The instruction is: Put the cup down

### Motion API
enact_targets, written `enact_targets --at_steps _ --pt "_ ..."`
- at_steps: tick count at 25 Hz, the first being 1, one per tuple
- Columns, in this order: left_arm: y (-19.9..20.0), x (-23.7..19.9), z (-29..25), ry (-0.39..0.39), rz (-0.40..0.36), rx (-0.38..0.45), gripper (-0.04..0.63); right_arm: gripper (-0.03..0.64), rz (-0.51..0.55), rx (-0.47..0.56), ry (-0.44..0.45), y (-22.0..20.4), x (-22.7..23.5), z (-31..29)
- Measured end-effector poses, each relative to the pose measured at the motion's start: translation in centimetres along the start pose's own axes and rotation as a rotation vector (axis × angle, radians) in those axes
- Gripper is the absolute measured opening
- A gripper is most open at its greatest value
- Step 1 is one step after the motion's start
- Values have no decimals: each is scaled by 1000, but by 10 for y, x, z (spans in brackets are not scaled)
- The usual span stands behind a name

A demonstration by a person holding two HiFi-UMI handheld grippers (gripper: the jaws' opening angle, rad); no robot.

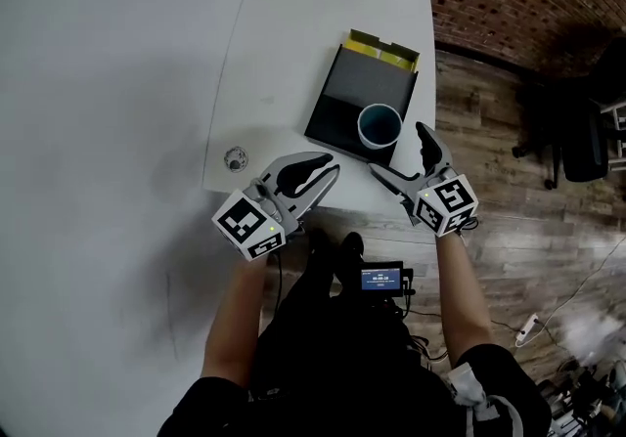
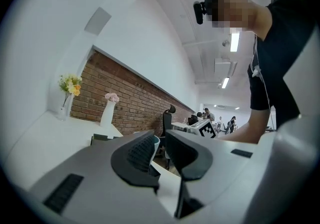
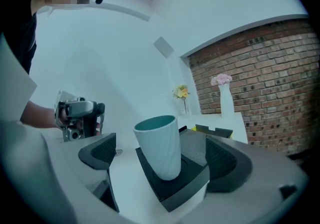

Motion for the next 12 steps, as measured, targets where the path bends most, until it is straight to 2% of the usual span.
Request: enact_targets --at_steps 3,6,12 --pt "3 3 2 -12 -2 11 74 569 -74 26 -7 4 -5 14" --pt "5 6 2 -27 -9 19 74 560 -100 36 -8 8 -12 27" --pt "9 16 2 -57 -28 30 74 372 -99 74 -1 22 -34 51"
Point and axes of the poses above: the fingertips, and each gripper's own axes: z backward along the fingers, x to its right, y out of its top, the point moved 8 cm from there along z, backward along the fingers, and after that the axes turned 2 degrees about -z, right-handed, at the moved point
